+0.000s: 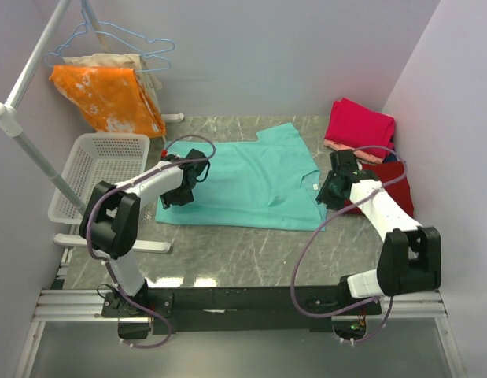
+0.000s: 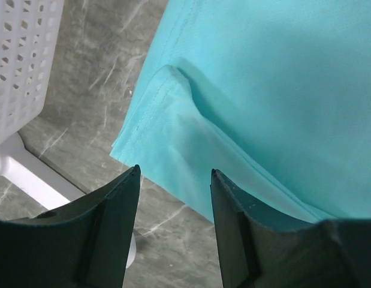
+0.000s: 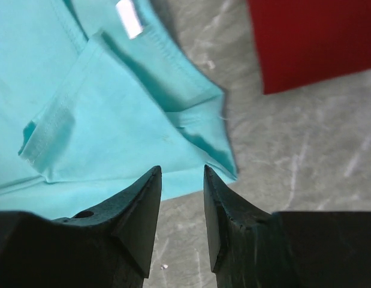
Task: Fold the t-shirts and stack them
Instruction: Fold the tshirt
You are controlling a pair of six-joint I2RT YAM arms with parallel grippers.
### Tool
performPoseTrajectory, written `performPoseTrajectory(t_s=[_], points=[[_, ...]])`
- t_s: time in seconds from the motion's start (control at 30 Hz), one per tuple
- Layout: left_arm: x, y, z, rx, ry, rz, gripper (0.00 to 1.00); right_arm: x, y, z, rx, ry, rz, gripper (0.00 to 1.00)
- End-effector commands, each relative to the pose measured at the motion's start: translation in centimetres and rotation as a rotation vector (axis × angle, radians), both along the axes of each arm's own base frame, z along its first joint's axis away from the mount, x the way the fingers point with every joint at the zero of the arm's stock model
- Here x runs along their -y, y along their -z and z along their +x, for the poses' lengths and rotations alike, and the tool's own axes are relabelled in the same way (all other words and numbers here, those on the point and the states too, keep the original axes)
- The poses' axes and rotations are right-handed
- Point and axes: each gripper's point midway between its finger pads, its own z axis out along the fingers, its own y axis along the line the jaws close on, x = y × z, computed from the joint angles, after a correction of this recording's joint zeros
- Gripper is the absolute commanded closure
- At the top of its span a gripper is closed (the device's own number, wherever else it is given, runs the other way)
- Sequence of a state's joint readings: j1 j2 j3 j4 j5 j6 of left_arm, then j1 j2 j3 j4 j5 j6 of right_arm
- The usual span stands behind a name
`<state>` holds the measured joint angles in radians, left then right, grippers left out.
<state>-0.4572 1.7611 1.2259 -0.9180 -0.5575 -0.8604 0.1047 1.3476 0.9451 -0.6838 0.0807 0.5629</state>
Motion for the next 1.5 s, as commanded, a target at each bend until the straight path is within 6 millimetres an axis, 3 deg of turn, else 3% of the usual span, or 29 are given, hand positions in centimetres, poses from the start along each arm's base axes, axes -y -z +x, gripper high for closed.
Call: performPoseTrajectory(t_s=[0.0, 0.2, 0.53, 0.73, 0.97, 1.13, 1.3, 1.47], points=[[0.5, 0.2, 1.6, 0.033, -0.012, -0.027, 0.44, -2.4, -0.1, 2.1, 0.012, -0.089, 0.051, 0.58], [0.1, 2.5, 1.8, 0.002, -0.035, -0.059, 0.44, -4.0, 3.6, 2.2, -0.102, -0.148, 0.057, 0.58], [-2.8, 4.6, 2.2, -0.041, -0.124, -0.006, 0.44, -5.2, 5.9, 4.7, -0.153, -0.175, 0.062, 0.59], [-3.3, 3.9, 3.9, -0.011, -0.157, -0.014, 0.44, -4.3, 6.9, 6.6, -0.209, -0.146, -0.008, 0.62], [-4.3, -0.4, 5.2, 0.094, -0.169, 0.019, 0.43, -3.0, 4.3, 7.7, -0.146, -0.075, -0.071, 0.63], [-5.2, -2.9, 4.8, 0.132, -0.181, 0.046, 0.43, -2.0, 2.2, 7.5, -0.107, -0.053, -0.113, 0.63], [-4.2, -3.1, 4.4, 0.128, -0.149, -0.022, 0.44, -3.3, 0.1, 7.6, -0.043, -0.083, -0.065, 0.63], [-1.2, -1.4, 3.8, 0.078, -0.028, -0.155, 0.44, -5.8, 0.2, 7.8, -0.062, -0.171, -0.044, 0.62]])
